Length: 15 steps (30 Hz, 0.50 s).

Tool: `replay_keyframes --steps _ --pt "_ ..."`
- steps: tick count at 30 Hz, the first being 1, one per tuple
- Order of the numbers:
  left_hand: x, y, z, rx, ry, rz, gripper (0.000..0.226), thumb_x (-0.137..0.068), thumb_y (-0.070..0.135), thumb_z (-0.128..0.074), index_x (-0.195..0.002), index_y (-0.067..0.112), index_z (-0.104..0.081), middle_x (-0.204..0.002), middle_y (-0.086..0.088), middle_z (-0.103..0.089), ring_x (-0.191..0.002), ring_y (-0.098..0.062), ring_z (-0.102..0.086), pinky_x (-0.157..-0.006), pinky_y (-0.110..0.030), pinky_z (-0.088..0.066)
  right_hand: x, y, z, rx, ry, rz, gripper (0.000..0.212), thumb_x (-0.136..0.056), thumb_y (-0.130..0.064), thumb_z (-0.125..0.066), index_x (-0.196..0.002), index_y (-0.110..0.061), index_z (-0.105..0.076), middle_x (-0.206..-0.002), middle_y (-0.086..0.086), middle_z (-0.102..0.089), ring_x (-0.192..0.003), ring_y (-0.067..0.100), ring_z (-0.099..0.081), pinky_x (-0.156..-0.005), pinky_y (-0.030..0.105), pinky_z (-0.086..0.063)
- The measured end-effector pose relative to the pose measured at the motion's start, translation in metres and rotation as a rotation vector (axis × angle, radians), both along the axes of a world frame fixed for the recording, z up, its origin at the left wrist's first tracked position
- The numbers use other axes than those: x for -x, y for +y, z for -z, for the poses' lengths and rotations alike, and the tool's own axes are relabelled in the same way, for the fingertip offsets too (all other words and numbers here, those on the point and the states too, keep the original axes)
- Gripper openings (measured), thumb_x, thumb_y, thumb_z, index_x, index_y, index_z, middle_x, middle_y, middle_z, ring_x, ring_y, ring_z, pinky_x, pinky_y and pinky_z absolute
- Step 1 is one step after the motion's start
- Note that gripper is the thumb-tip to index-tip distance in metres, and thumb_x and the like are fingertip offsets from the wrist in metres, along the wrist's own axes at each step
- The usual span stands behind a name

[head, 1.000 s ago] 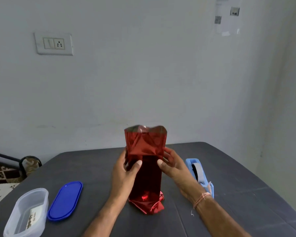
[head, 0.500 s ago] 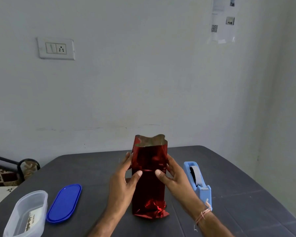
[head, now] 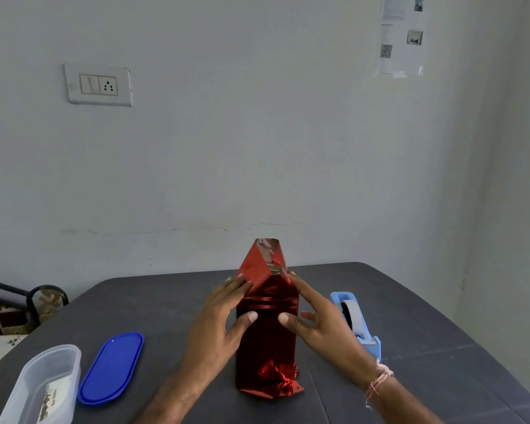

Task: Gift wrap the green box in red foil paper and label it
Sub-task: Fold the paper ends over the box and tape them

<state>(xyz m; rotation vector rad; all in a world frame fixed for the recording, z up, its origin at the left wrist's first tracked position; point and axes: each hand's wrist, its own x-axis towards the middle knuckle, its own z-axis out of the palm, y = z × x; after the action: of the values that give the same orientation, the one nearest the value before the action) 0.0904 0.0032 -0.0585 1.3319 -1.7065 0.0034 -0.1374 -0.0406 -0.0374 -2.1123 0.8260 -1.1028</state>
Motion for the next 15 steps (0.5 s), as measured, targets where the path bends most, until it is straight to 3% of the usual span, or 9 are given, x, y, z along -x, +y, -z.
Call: replay_keyframes --steps 4,7,11,15 --pt "-0.013 -0.001 -0.011 -0.056 -0.238 0.016 0.073 -0.089 0.08 -0.039 -0.153 0.045 -0.036 -0.159 0.028 -0.025 -0.146 0.019 -0.004 -0.119 -0.021 -0.018 0.008 -0.005 -0.007 0.153 0.168 0.014 0.081 -0.085 -0.066 -0.067 -0.155 -0.048 -0.031 -0.157 -0.032 -0.034 -0.144 -0.007 -0.034 -0.115 0.037 -0.044" --pt "-0.023 0.002 -0.019 -0.074 -0.382 0.035 0.071 -0.09 0.08 -0.035 -0.154 0.049 -0.032 -0.161 0.027 -0.022 -0.146 0.02 0.002 -0.116 -0.017 -0.015 0.012 -0.011 -0.012 0.224 0.31 0.012 0.079 -0.086 -0.067 -0.065 -0.153 -0.058 -0.023 -0.16 -0.029 -0.029 -0.149 -0.006 -0.025 -0.118 0.039 -0.039" --pt "-0.031 0.002 -0.026 -0.118 -0.543 0.071 0.069 -0.09 0.085 -0.024 -0.153 0.059 -0.018 -0.166 0.021 -0.016 -0.149 0.008 -0.002 -0.114 -0.028 -0.03 0.017 -0.017 -0.019 0.288 0.44 -0.011 0.078 -0.086 -0.076 -0.058 -0.151 -0.064 -0.017 -0.164 -0.023 -0.024 -0.152 0.003 -0.023 -0.121 0.045 -0.035" --pt "-0.034 0.002 -0.033 -0.104 -0.625 0.087 0.073 -0.091 0.083 -0.024 -0.155 0.047 -0.031 -0.167 0.01 -0.022 -0.15 -0.004 -0.016 -0.11 -0.036 -0.04 0.02 -0.022 -0.025 0.293 0.517 -0.041 0.078 -0.085 -0.08 -0.053 -0.151 -0.064 -0.015 -0.166 -0.02 -0.02 -0.153 0.007 -0.022 -0.121 0.049 -0.034"
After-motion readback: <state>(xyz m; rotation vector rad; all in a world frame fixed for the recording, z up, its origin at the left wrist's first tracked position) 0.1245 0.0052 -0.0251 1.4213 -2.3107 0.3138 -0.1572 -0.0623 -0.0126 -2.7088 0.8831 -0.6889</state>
